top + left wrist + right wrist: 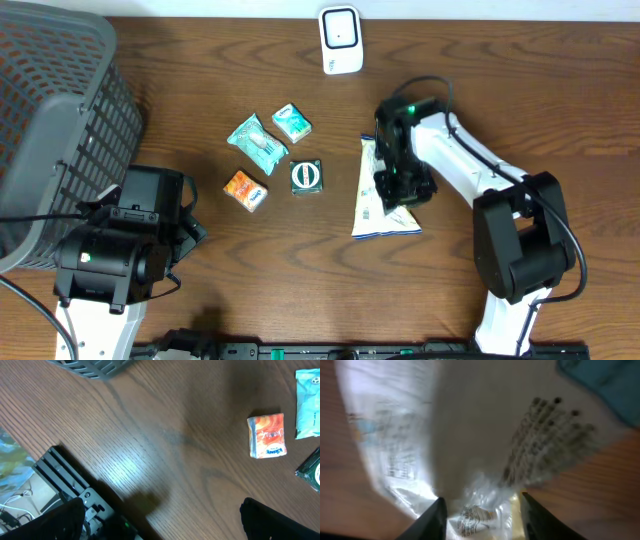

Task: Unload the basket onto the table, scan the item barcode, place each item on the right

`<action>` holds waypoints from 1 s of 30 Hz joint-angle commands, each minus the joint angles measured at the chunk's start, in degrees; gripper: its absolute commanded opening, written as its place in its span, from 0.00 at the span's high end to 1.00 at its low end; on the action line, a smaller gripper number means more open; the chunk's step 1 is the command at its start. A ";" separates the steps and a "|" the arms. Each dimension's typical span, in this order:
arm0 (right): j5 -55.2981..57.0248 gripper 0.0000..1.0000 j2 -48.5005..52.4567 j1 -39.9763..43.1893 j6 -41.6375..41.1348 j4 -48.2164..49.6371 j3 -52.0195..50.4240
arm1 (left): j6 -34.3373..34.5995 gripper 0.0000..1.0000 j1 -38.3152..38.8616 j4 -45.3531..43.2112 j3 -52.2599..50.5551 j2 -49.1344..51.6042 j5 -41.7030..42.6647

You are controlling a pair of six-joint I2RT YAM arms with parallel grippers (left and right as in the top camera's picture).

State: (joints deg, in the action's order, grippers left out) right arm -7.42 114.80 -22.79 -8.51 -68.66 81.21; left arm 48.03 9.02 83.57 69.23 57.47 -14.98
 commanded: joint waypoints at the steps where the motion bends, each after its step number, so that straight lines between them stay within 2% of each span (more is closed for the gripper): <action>1: 1.55 0.55 0.22 -0.15 -0.96 3.67 -4.61 | 0.55 0.02 -0.22 0.15 1.11 -0.26 -0.94; 6: 2.73 0.52 0.22 -0.13 -4.15 9.49 -6.97 | 0.55 0.02 -0.22 0.15 1.11 -0.26 -0.92; 11: 1.90 0.50 0.22 -0.13 -4.70 11.69 -3.08 | 0.55 0.02 -0.22 0.15 1.11 -0.26 -0.94; 15: 2.14 0.46 0.22 -0.09 -0.63 10.80 3.43 | 0.52 0.02 -0.22 0.15 1.11 -0.26 -0.92; 21: 5.11 0.47 0.22 0.48 -0.61 2.95 10.80 | 0.55 0.02 -0.22 0.15 1.11 -0.26 -0.92; 25: 4.46 0.48 0.24 0.26 -0.63 -0.66 11.10 | 0.52 0.02 -0.22 0.15 1.11 -0.26 -0.92; 30: 9.05 0.48 0.31 0.09 -1.44 0.92 9.20 | 0.55 0.02 -0.22 0.17 1.11 -0.26 -0.94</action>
State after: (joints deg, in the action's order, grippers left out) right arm -2.42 114.67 -22.63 -9.82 -68.64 91.55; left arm 48.03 9.02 83.57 69.23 57.47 -14.96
